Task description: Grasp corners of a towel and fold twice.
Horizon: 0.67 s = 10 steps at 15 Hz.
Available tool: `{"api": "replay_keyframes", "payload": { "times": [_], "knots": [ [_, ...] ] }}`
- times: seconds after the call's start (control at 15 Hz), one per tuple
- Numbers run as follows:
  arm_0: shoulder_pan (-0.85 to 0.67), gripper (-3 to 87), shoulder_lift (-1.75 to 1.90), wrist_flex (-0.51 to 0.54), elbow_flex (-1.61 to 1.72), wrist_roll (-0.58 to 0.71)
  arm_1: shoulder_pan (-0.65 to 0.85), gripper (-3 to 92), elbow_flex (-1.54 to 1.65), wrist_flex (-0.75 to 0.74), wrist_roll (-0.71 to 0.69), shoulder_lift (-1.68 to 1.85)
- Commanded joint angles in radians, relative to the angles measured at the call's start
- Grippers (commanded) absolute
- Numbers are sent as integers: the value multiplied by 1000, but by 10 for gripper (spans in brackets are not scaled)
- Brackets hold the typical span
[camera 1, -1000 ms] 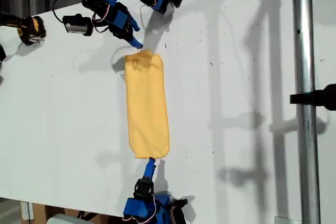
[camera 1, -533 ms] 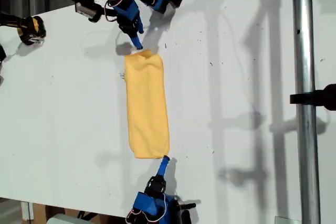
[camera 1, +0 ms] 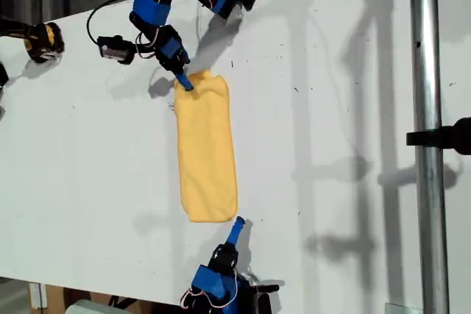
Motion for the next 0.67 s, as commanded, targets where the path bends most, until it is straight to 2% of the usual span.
{"api": "replay_keyframes", "payload": {
  "times": [0.0,0.07,0.27,0.4,0.53,0.6],
  "knots": [
    [-3,140,6,-5,-9,-5,5,371,-109,-71,-32,-169],
    [-5,140,6,0,-12,-3,-9,371,-137,-97,-31,-249],
    [-5,140,6,25,-14,-9,-52,369,-310,-43,-6,-459],
    [-6,141,6,35,-15,-11,-118,336,-414,-29,3,-545],
    [0,140,6,46,-14,-21,-195,263,-545,2,20,-626],
    [0,140,6,52,-14,-25,-215,160,-607,32,41,-660]
  ]
}}
